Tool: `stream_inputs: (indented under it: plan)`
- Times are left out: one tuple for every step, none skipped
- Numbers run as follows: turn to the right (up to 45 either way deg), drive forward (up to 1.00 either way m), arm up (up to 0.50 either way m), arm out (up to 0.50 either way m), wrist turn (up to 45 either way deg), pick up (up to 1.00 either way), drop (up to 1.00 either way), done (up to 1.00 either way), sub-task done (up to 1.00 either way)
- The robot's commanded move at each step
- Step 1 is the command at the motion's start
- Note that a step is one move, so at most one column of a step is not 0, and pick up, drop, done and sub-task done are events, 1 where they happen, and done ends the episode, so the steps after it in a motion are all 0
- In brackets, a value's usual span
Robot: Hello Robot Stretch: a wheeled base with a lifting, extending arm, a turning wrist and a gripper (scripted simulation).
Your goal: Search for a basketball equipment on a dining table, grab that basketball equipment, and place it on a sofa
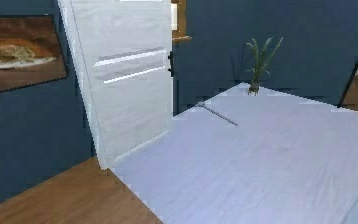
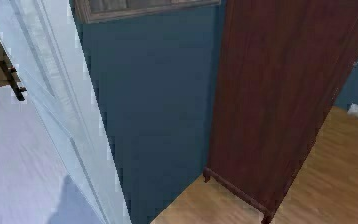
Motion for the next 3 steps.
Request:
stream_inputs:
  plan:
    - [-6.0, 0.0, 0.0, 0.0, 0.0, 0.0, 0.0, 0.0, 0.0]
    - [0.0, 0.4, 0.0, 0.0, 0.0, 0.0, 0.0, 0.0, 0.0]
    - [39.0, 0.0, 0.0, 0.0, 0.0, 0.0, 0.0, 0.0, 0.0]
